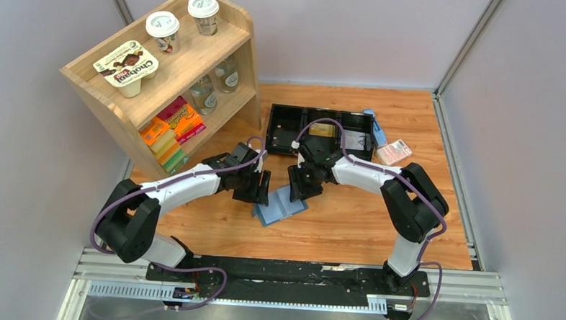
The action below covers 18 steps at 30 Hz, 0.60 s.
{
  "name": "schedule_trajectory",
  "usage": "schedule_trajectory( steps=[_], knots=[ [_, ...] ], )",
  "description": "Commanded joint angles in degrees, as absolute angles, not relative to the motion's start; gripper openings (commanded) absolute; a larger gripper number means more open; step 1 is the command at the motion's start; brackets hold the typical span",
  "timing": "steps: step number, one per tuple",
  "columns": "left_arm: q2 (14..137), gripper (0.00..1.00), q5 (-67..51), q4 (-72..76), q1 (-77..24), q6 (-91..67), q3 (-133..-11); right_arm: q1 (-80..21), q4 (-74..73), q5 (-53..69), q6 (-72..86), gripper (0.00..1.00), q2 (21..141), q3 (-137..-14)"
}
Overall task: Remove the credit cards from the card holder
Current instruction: Remove the credit card from the card holder.
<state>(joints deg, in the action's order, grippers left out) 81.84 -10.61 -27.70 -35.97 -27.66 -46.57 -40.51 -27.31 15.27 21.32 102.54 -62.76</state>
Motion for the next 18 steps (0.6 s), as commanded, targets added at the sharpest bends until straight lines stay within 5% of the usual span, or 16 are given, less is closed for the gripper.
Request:
schedule_trajectory(
  steps=[1,18],
  knots=[
    [82.2,0.66,-12.8,-24.3,-36.0,-30.1,-47.6,-41.0,-26.0,12.8,21.4,0.49,99.6,-63.5],
    [87.8,0.54,-13.5,-20.0,-36.0,-33.7,-45.0,-43.2,-22.1,13.8,22.9,0.47,101.1,-63.2]
  ],
)
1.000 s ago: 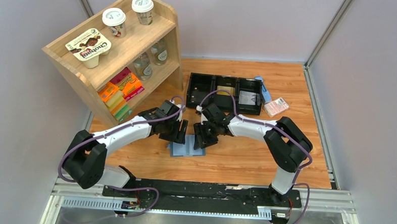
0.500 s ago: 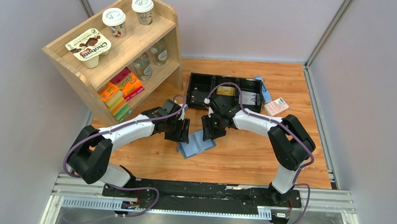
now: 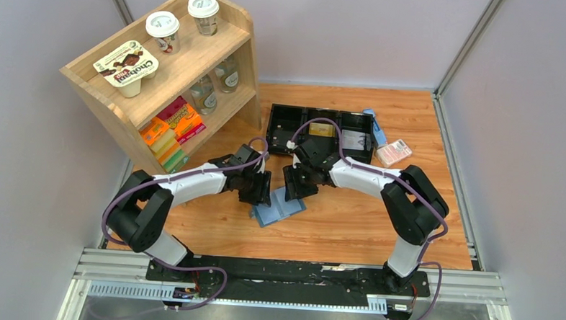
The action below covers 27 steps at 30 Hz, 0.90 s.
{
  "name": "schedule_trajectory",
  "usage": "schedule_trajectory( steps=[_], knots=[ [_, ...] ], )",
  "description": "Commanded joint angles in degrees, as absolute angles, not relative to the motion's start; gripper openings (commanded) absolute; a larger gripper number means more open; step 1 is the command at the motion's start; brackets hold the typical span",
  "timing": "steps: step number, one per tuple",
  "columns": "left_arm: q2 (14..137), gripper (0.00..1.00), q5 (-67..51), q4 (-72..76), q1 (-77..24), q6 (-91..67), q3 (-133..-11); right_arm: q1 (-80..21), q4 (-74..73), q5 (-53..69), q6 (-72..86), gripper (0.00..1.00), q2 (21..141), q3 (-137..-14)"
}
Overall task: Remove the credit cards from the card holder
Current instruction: Remove the credit card from the card holder.
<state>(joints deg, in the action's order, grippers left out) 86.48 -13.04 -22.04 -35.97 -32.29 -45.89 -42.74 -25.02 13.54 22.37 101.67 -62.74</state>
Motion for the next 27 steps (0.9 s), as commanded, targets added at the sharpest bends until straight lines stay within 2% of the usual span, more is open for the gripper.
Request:
schedule_trajectory(
  steps=[1,7,10,21,27],
  knots=[
    [88.3,0.54,-13.5,-19.9,-36.0,-33.8,-44.7,-43.3,-22.1,14.0,22.9,0.46,100.9,-63.2],
    [89.8,0.53,-14.1,-18.8,-36.0,-34.4,-43.8,-43.8,-21.5,16.8,22.6,0.40,98.5,-63.0],
    [90.0,0.49,-14.1,-18.6,-36.0,-34.5,-43.8,-43.8,-20.6,19.3,22.6,0.40,97.3,-62.5],
    [88.9,0.49,-14.2,-17.6,-36.0,-34.7,-42.9,-44.1,-16.3,29.1,23.3,0.40,97.3,-61.0],
    [84.5,0.49,-12.9,-15.8,-35.9,-35.6,-40.7,-44.4,-16.0,30.3,23.6,0.40,97.9,-61.1]
  ],
)
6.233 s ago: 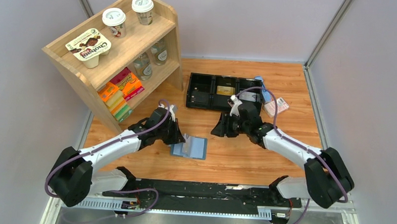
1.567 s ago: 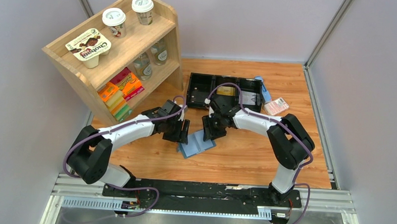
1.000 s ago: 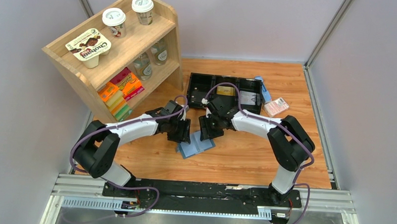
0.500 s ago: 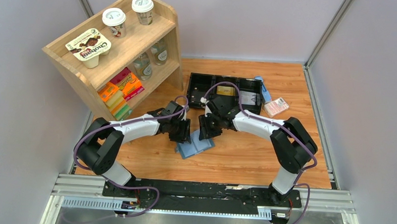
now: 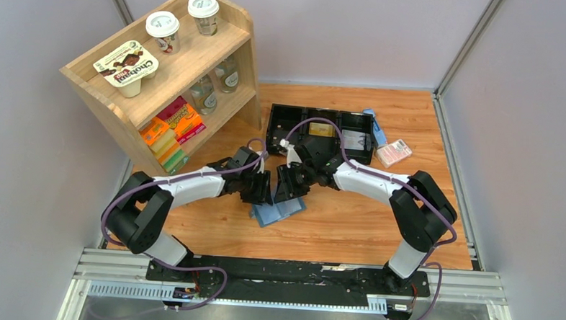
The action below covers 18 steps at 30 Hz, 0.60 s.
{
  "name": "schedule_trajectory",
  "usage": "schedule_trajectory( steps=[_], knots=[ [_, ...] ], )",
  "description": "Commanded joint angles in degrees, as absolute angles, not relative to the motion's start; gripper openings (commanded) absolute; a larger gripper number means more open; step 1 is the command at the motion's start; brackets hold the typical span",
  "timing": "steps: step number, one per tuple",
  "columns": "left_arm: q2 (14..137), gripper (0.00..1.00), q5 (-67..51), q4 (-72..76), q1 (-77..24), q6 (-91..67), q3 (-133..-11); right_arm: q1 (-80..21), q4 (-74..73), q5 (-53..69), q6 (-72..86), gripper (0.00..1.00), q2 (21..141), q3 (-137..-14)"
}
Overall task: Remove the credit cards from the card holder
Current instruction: Remove the credit card from the card holder.
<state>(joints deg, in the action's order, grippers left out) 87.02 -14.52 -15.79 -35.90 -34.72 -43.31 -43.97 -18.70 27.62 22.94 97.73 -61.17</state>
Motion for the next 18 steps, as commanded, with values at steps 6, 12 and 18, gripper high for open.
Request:
schedule_trajectory(
  steps=[6,12,18],
  knots=[
    [81.1,0.50,-11.5,-15.2,-35.6,-36.4,-39.0,-44.4,-18.1,27.9,22.6,0.50,96.8,-61.9],
    [80.2,0.50,-11.2,-14.9,-35.4,-36.7,-38.4,-44.8,-18.8,28.0,22.1,0.55,95.1,-63.1],
    [80.4,0.50,-11.3,-15.1,-35.4,-36.6,-38.6,-45.5,-24.9,16.5,21.4,0.61,94.7,-65.6]
  ],
)
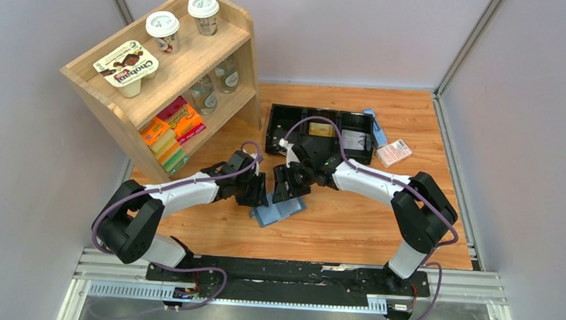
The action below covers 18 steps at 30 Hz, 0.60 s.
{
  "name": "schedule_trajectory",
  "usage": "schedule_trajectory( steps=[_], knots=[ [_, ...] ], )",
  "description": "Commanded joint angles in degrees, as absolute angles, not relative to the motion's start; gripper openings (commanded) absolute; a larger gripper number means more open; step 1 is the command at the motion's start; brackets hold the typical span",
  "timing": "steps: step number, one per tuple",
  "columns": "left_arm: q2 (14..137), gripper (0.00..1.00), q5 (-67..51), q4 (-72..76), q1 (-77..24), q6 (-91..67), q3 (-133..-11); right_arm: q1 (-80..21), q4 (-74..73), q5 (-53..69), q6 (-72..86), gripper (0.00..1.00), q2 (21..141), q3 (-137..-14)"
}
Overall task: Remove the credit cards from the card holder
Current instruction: Remove the credit card from the card holder.
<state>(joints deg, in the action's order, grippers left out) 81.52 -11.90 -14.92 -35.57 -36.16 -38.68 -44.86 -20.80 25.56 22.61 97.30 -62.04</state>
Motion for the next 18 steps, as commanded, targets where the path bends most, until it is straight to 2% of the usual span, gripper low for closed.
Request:
schedule_trajectory(
  steps=[1,6,13,16,18],
  knots=[
    [80.6,0.50,-11.3,-15.3,-35.3,-36.6,-38.7,-45.4,-26.1,11.9,21.5,0.63,94.8,-66.0],
    [81.7,0.49,-10.8,-16.8,-35.3,-36.1,-39.5,-45.5,-26.9,4.8,20.7,0.67,95.2,-66.4],
    [81.7,0.45,-9.3,-19.6,-35.3,-35.9,-40.2,-46.1,-24.3,7.9,19.8,0.67,98.8,-67.2],
    [81.2,0.36,-8.2,-21.2,-35.3,-35.8,-40.5,-46.1,-22.6,9.6,20.0,0.66,100.1,-67.1],
    [81.2,0.34,-7.7,-21.8,-35.3,-35.9,-40.8,-46.2,-21.9,10.3,20.0,0.66,101.0,-67.1]
  ],
)
